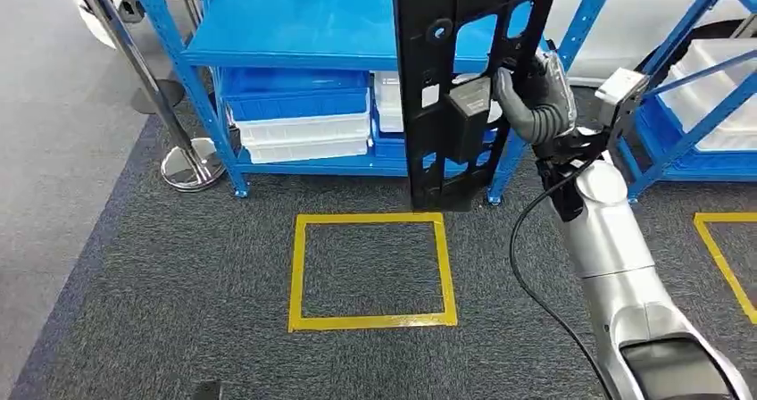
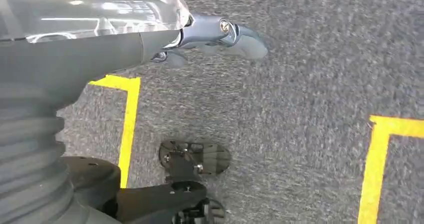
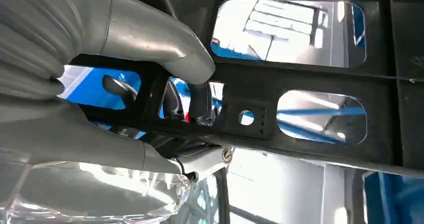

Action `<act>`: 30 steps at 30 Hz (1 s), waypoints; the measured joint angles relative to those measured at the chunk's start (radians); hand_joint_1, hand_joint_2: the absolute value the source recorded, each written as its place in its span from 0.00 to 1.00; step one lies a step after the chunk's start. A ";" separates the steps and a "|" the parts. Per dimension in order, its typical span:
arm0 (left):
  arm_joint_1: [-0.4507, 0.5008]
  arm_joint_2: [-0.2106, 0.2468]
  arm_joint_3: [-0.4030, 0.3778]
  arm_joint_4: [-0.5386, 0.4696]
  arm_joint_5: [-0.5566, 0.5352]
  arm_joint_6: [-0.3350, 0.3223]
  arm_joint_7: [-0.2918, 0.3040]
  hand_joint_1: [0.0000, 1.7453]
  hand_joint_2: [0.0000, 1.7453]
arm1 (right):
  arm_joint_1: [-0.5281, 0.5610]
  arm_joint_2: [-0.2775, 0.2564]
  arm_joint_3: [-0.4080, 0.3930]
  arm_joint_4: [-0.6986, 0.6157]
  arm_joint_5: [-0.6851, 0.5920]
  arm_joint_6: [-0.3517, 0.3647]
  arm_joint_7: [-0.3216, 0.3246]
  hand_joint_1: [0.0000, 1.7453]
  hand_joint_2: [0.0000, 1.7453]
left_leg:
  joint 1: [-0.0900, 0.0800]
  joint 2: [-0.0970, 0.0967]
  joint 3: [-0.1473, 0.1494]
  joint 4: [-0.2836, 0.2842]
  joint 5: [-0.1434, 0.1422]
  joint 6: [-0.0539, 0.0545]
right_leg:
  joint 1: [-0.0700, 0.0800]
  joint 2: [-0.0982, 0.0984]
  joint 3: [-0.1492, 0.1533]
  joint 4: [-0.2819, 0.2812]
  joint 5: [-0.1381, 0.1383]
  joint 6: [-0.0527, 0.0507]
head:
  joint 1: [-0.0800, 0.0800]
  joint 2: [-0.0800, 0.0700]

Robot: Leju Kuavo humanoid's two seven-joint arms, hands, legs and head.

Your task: Take the parts from the cabinet and place them on the table.

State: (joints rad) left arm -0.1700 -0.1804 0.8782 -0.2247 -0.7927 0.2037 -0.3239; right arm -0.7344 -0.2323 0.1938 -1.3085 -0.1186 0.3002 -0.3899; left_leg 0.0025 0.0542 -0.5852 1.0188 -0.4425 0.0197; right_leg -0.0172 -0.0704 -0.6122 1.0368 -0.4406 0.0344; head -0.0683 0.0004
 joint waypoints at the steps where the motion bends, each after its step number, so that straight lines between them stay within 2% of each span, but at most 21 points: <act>1: -0.001 -0.001 -0.002 0.000 -0.001 0.000 0.000 0.00 1.00 | 0.001 0.000 -0.001 -0.005 0.000 -0.002 0.000 1.00 1.00 | -0.008 0.005 -0.003 0.006 -0.003 -0.005 | 0.009 0.007 -0.001 -0.006 0.003 -0.015 | 0.000 0.000; 4: -0.003 -0.001 -0.005 0.000 -0.001 0.000 0.004 0.00 1.00 | 0.017 -0.011 -0.011 -0.014 0.000 -0.004 0.000 1.00 1.00 | -0.008 0.029 0.000 0.000 -0.001 -0.014 | 0.013 0.036 -0.010 -0.002 0.006 -0.028 | 0.000 0.000; 5: -0.006 -0.001 -0.009 0.000 -0.001 0.000 0.007 0.00 1.00 | 0.024 -0.016 -0.016 -0.019 0.000 -0.005 0.000 1.00 1.00 | -0.009 0.027 -0.003 0.005 -0.009 -0.023 | 0.002 0.046 -0.008 -0.010 0.013 -0.039 | 0.000 0.000; 6: -0.008 -0.001 -0.011 0.000 -0.001 0.000 0.008 0.00 1.00 | 0.028 -0.016 -0.020 -0.026 -0.001 -0.005 -0.002 1.00 1.00 | -0.003 -0.005 -0.009 0.023 -0.029 -0.029 | 0.001 0.054 -0.009 -0.012 0.016 -0.045 | 0.000 0.000; 7: -0.008 -0.001 -0.011 0.000 -0.001 0.000 0.010 0.00 1.00 | 0.031 -0.016 -0.021 -0.031 -0.002 -0.004 -0.002 1.00 1.00 | -0.002 -0.027 -0.030 0.080 -0.068 -0.031 | -0.001 0.061 -0.010 -0.012 0.017 -0.050 | 0.000 0.000; 9: -0.005 -0.001 -0.011 0.000 0.004 0.000 0.013 0.00 1.00 | 0.041 -0.016 -0.021 -0.035 -0.003 -0.003 -0.003 1.00 1.00 | 0.001 -0.041 -0.101 0.248 -0.145 -0.035 | 0.000 0.084 -0.013 -0.012 0.019 -0.054 | 0.000 0.000; 10: -0.003 -0.001 -0.011 0.000 0.011 0.001 0.016 0.00 1.00 | 0.050 -0.016 -0.021 -0.038 -0.003 -0.002 -0.003 1.00 1.00 | 0.001 -0.043 -0.126 0.307 -0.162 -0.036 | 0.001 0.096 -0.014 -0.011 0.020 -0.054 | 0.000 0.000; 11: -0.002 -0.002 -0.011 0.000 0.021 0.003 0.018 0.00 1.00 | 0.057 -0.016 -0.022 -0.039 -0.003 -0.002 -0.003 1.00 1.00 | 0.001 -0.043 -0.132 0.321 -0.153 -0.035 | 0.001 0.109 -0.014 -0.011 0.020 -0.054 | 0.000 0.000; 12: -0.002 -0.003 -0.010 0.000 0.027 0.003 0.021 0.00 1.00 | 0.062 -0.016 -0.023 -0.040 -0.003 -0.002 -0.003 1.00 1.00 | 0.001 -0.043 -0.116 0.288 -0.124 -0.034 | 0.001 0.122 -0.014 -0.011 0.021 -0.053 | 0.000 0.000; 14: -0.003 -0.006 -0.007 0.000 0.033 0.003 0.024 0.00 1.00 | 0.066 -0.015 -0.023 -0.049 -0.003 -0.001 -0.007 1.00 1.00 | 0.001 -0.063 -0.041 0.126 -0.034 -0.024 | 0.001 0.149 -0.013 -0.007 0.022 -0.050 | 0.000 0.000; 15: -0.003 -0.008 -0.007 0.000 0.032 0.003 0.025 0.00 1.00 | 0.067 -0.015 -0.027 -0.051 -0.003 -0.002 -0.008 1.00 1.00 | 0.002 -0.101 -0.006 0.040 -0.004 -0.017 | 0.000 0.160 -0.013 -0.006 0.022 -0.048 | 0.000 0.000; 16: -0.003 -0.010 -0.007 0.001 0.032 0.003 0.027 0.00 1.00 | 0.066 -0.015 -0.030 -0.052 -0.003 -0.003 -0.011 1.00 1.00 | 0.008 -0.137 0.006 0.024 -0.014 -0.015 | 0.004 0.169 -0.020 -0.005 0.024 -0.040 | 0.000 0.000; 18: -0.001 -0.015 -0.007 0.004 0.031 0.003 0.030 0.00 1.00 | 0.071 -0.016 -0.033 -0.055 -0.002 -0.005 -0.011 1.00 1.00 | 0.005 -0.121 0.006 0.011 -0.018 -0.016 | -0.004 0.188 -0.032 -0.005 0.033 -0.024 | 0.001 0.000; 20: -0.002 -0.019 -0.007 0.004 0.031 0.003 0.032 0.00 1.00 | 0.079 -0.019 -0.039 -0.057 -0.002 -0.008 -0.011 1.00 1.00 | 0.006 -0.102 0.009 0.000 -0.010 -0.004 | -0.005 0.208 -0.036 -0.012 0.039 -0.008 | 0.000 0.000; 22: -0.008 -0.023 -0.007 0.004 0.031 -0.001 0.032 0.00 1.00 | 0.080 -0.029 -0.049 -0.059 -0.001 -0.010 -0.013 1.00 1.00 | 0.008 -0.079 0.012 -0.012 0.000 0.011 | -0.002 0.116 -0.059 0.041 -0.004 -0.002 | 0.001 0.000; 24: -0.004 -0.023 -0.006 0.004 0.037 -0.003 0.032 0.00 1.00 | 0.081 -0.028 -0.050 -0.061 0.000 -0.010 -0.016 1.00 1.00 | 0.005 -0.055 0.010 -0.012 -0.001 0.013 | -0.004 0.085 -0.129 0.193 -0.079 0.004 | 0.001 0.000; 25: -0.002 -0.023 -0.004 0.004 0.040 -0.003 0.032 0.00 1.00 | 0.089 -0.028 -0.050 -0.061 0.001 -0.010 -0.019 1.00 1.00 | 0.004 -0.041 0.009 -0.011 -0.002 0.013 | -0.006 0.080 -0.160 0.261 -0.102 0.008 | 0.001 0.000; 26: 0.000 -0.021 0.000 0.004 0.041 -0.003 0.034 0.00 1.00 | 0.098 -0.029 -0.051 -0.061 0.001 -0.009 -0.020 1.00 1.00 | 0.004 -0.029 0.009 -0.011 -0.002 0.014 | -0.007 0.077 -0.173 0.290 -0.104 0.009 | 0.001 0.000; 28: 0.001 -0.020 0.003 0.004 0.041 -0.003 0.037 0.00 1.00 | 0.113 -0.032 -0.056 -0.066 0.004 -0.005 -0.023 1.00 1.00 | 0.004 -0.004 0.009 -0.010 -0.004 0.012 | -0.007 0.068 -0.128 0.212 -0.050 0.009 | 0.001 0.000; 29: 0.001 -0.020 0.003 0.004 0.041 -0.004 0.037 0.00 1.00 | 0.116 -0.036 -0.058 -0.070 0.004 -0.004 -0.023 1.00 1.00 | 0.004 0.006 0.010 -0.008 -0.007 0.009 | -0.006 0.055 -0.081 0.126 -0.011 0.007 | 0.001 0.000; 30: 0.000 -0.019 0.004 0.004 0.039 -0.005 0.037 0.00 1.00 | 0.116 -0.040 -0.062 -0.077 0.004 -0.004 -0.024 1.00 1.00 | 0.002 0.018 0.011 -0.005 -0.011 0.006 | -0.003 0.022 -0.024 0.028 0.025 0.001 | 0.001 0.000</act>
State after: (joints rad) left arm -0.1701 -0.1995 0.8820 -0.2205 -0.7534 0.1987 -0.2869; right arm -0.6187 -0.2720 0.1320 -1.3858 -0.1148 0.2964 -0.4143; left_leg 0.0048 0.0719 -0.5740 1.0141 -0.4530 0.0254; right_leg -0.0201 -0.0480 -0.6365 1.0645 -0.4158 0.0356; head -0.0675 0.0004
